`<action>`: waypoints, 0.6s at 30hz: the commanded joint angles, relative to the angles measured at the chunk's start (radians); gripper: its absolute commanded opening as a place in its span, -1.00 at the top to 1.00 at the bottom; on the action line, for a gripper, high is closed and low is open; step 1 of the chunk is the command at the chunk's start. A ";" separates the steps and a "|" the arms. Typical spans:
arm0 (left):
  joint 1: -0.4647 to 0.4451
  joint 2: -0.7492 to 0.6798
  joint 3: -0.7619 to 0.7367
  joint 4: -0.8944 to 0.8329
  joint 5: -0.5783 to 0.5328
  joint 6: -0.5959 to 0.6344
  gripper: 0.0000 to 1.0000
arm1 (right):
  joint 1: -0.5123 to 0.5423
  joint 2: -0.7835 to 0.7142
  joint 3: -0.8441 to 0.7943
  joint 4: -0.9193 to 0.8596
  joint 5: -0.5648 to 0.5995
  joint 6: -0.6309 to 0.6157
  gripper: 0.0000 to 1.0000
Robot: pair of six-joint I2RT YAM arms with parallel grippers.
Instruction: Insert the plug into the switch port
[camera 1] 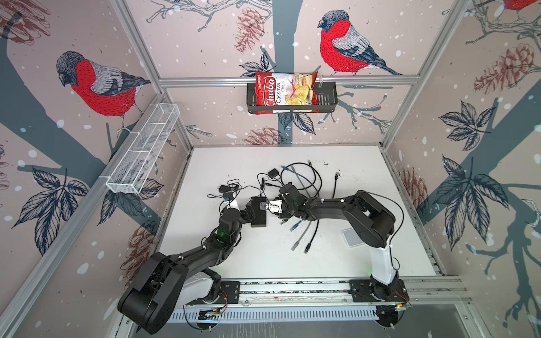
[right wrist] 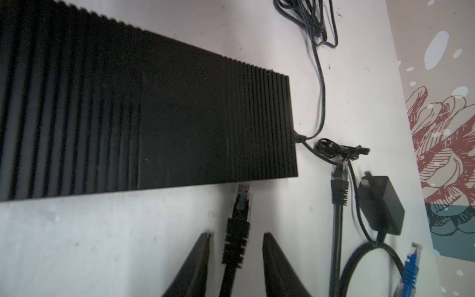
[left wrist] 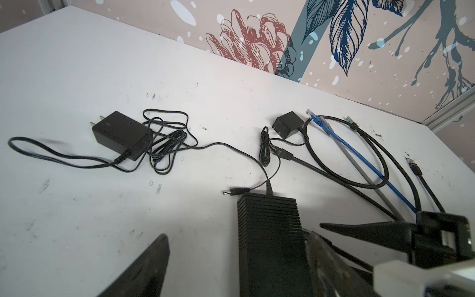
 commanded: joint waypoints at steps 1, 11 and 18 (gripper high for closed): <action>0.002 -0.003 -0.001 -0.005 -0.010 -0.001 -0.65 | 0.001 0.014 0.007 -0.011 0.017 -0.014 0.30; 0.003 0.025 0.011 0.004 0.010 0.000 -0.65 | -0.001 0.036 0.011 -0.019 0.028 -0.020 0.60; 0.004 0.054 0.041 -0.008 0.030 0.009 -0.65 | -0.037 0.034 0.042 -0.074 -0.058 0.047 0.79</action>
